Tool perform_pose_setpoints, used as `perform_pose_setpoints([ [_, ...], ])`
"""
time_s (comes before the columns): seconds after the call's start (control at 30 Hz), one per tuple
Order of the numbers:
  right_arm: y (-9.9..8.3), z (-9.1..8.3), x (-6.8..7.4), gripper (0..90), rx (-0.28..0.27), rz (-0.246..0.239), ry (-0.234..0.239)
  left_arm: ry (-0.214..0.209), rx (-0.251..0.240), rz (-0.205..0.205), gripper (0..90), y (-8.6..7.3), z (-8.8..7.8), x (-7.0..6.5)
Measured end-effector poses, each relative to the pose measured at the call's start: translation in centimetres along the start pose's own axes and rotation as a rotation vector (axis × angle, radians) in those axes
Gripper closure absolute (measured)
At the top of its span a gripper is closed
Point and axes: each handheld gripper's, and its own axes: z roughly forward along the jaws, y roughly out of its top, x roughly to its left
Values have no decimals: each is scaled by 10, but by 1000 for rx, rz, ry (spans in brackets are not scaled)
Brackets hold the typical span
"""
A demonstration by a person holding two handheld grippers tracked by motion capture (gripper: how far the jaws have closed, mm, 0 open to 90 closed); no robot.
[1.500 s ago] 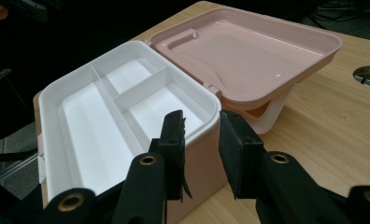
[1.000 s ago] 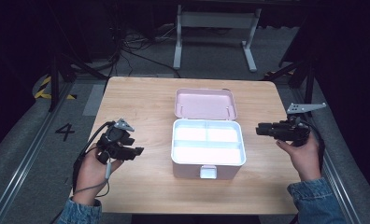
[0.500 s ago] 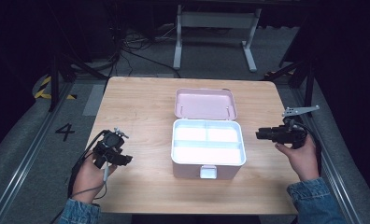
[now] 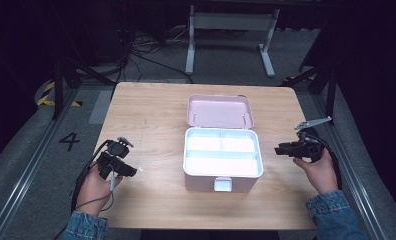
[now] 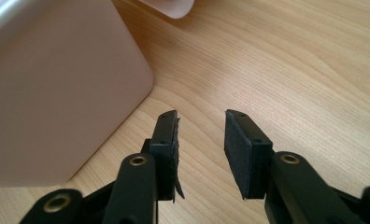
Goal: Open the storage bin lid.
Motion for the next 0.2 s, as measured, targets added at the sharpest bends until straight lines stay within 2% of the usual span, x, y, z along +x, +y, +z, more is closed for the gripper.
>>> perform_pose_setpoints([
  [0.07, -1, 1, -1, 642, 12, 4, 1, 6, 10, -21, 392, 0, 1, 1],
  [0.2, -1, 3, 0, 633, 21, 3, 3, 16, 16, -30, 366, 0, 1, 2],
])
